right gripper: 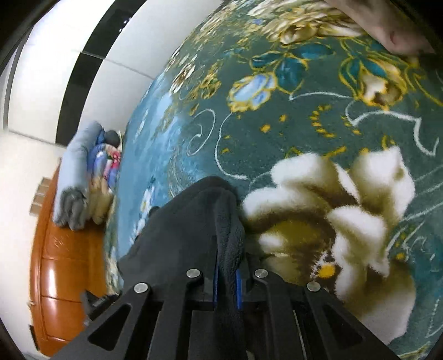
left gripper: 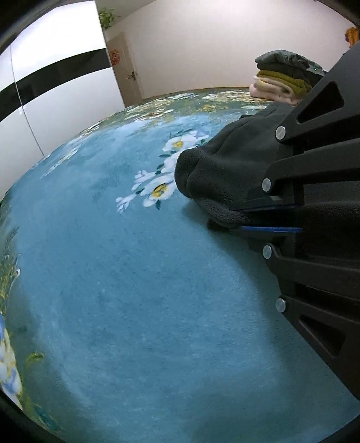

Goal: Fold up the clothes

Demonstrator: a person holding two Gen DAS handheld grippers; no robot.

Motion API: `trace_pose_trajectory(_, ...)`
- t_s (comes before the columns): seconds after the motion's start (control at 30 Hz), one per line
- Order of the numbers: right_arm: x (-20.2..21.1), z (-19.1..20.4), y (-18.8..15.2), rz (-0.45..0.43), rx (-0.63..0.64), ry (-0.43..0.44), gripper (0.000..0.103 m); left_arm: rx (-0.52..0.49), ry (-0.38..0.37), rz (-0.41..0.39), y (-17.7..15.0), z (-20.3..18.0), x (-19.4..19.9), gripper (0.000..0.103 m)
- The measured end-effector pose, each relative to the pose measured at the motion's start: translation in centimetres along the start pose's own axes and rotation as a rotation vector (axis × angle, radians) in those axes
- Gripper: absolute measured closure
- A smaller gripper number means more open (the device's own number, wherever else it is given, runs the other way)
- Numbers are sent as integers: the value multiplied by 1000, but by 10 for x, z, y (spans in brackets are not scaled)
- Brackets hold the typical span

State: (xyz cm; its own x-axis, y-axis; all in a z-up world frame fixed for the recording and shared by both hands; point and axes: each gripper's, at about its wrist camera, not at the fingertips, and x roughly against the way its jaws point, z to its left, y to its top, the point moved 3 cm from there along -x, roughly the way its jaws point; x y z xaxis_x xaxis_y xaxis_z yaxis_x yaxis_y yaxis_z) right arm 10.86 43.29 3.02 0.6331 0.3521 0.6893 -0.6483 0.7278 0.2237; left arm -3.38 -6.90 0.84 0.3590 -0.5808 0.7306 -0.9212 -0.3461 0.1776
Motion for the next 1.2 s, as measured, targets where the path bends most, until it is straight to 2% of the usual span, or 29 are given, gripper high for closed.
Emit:
trace_pose_trajectory(0.13,2,13,1,20,60,-6,94,-26,-5,13,1,-8,7,94)
trace_pose_trajectory(0.2,4,15,-2,32,63,22,90,-37,-1,18,5,-10,8,94)
trace_pose_trajectory(0.27,12,14,-3,26,49,30,90,-54,33,19,4,-10,16,93)
trace_pose_trajectory(0.4,41,17,-1,-41,76,19,86,-130,94,-66,-1,-19,57,88)
trace_pose_trajectory(0.47,58,32,-4,-85,149,-22,86,-204,109,-110,-7,-34,76,75)
trace_pose_trajectory(0.57,66,72,-17,-86,310,-61,83,-339,57,-107,-28,-74,84,63)
trace_pose_trajectory(0.63,55,101,-39,-48,423,-47,76,-407,18,-85,-44,-97,81,60)
trace_pose_trajectory(0.7,43,114,-60,-6,492,-32,73,-467,23,-61,-60,-110,68,60)
trace_pose_trajectory(0.8,27,115,-83,15,559,-58,73,-504,79,-26,-75,-107,49,60)
trace_pose_trajectory(0.9,26,87,-82,-11,478,-115,72,-493,140,12,-82,-89,29,60)
trace_pose_trajectory(0.97,23,67,-79,5,382,-80,73,-478,168,23,-83,-77,15,60)
trace_pose_trajectory(1.1,13,58,-78,18,367,-81,72,-457,181,11,-85,-78,7,58)
trace_pose_trajectory(1.2,20,61,-77,27,355,-80,72,-425,150,8,-84,-78,26,58)
